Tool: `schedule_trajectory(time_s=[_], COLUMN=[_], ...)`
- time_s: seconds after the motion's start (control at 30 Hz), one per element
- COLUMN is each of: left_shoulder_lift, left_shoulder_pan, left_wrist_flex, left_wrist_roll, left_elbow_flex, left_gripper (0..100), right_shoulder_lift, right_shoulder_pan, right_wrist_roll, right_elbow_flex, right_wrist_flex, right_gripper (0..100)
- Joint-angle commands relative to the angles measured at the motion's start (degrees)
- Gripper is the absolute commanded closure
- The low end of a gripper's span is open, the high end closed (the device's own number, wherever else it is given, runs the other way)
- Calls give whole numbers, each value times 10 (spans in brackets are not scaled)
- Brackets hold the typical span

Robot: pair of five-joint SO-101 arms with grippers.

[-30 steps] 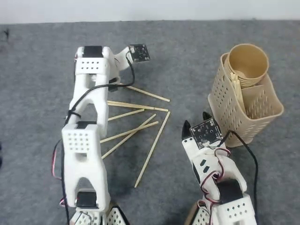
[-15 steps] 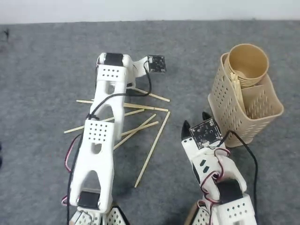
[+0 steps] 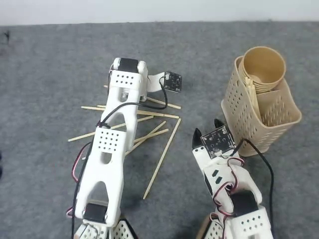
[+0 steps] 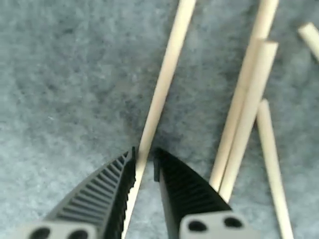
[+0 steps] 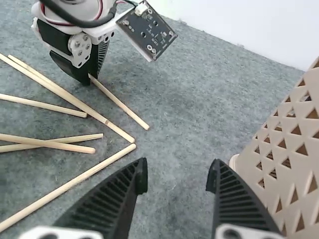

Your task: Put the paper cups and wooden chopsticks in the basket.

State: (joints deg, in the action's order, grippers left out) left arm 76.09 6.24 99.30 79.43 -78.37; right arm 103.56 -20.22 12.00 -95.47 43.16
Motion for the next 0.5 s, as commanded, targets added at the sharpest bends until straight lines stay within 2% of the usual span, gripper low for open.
schedule_trajectory(time_s=[0.0,0.13,0.33,0.47], left_shoulder_lift=[1,-5,-108,-209], left_shoulder_pan=[22,23,22,25], left_wrist_flex=[16,16,16,15], left_wrist_roll=[13,10,-31,-98], left_elbow_flex=[19,19,95,143], left_gripper=[936,989,988,988], right_shoulder_lift=[5,5,5,5], right_shoulder_pan=[1,1,1,1], right_wrist_roll=[7,7,7,7], right_elbow_flex=[-8,-8,-7,-7], right_wrist_flex=[-10,-11,-12,-14], right_gripper=[790,790,790,790])
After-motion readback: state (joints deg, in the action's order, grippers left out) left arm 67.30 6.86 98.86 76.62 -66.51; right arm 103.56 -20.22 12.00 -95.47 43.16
